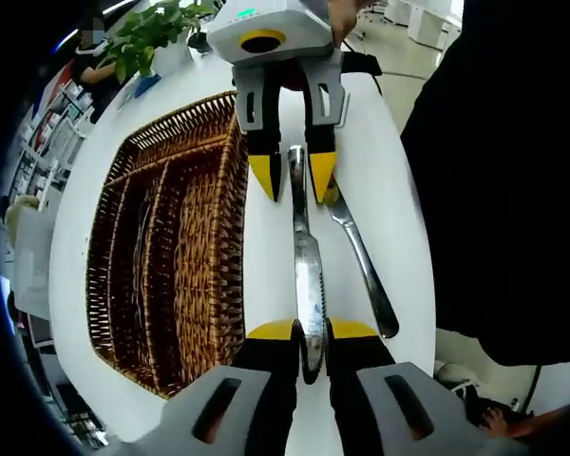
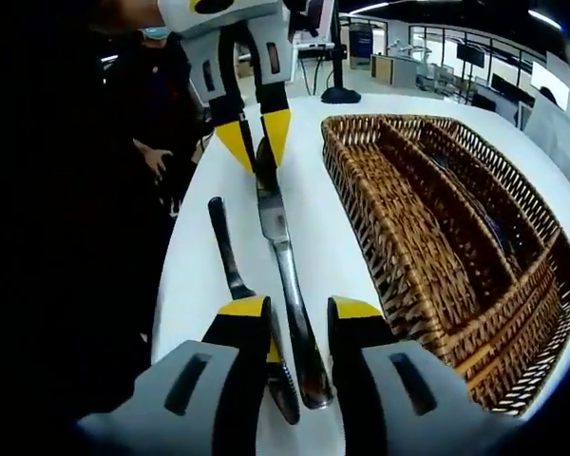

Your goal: Arrange the knives, forks, and spoons in their matching storage slots by inserting each utensil handle-first until every utensil is classified and aligned in the correct compartment

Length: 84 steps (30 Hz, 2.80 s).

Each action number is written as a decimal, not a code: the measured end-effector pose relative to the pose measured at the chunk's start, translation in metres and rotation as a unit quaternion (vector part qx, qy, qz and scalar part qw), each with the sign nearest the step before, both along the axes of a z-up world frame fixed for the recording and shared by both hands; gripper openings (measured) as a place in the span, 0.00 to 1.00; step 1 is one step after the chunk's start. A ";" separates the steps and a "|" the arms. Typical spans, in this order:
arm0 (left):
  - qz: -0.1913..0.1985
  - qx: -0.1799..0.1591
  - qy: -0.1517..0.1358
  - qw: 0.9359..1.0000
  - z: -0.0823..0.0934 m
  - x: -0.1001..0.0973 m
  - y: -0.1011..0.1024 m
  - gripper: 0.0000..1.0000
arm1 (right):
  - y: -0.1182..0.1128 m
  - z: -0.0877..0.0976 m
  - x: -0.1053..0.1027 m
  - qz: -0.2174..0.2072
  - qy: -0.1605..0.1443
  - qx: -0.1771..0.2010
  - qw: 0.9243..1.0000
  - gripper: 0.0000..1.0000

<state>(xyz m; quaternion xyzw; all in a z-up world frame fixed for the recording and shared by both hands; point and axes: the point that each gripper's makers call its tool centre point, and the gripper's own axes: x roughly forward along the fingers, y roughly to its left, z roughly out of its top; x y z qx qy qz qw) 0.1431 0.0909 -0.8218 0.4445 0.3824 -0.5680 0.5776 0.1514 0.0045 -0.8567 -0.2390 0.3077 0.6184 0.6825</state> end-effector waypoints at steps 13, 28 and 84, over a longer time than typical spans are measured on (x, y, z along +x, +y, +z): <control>-0.004 0.003 -0.004 1.000 0.002 0.000 0.004 0.09 | 0.004 -0.012 -0.008 0.072 -0.041 -0.032 0.996 0.14; 0.001 -0.001 -0.007 1.000 0.003 0.004 0.009 0.10 | 0.008 0.000 -0.004 0.081 -0.057 -0.039 0.994 0.06; 0.027 -0.088 0.118 0.989 -0.016 -0.024 -0.007 0.11 | 0.017 0.054 -0.025 0.112 -0.100 -0.044 0.988 0.05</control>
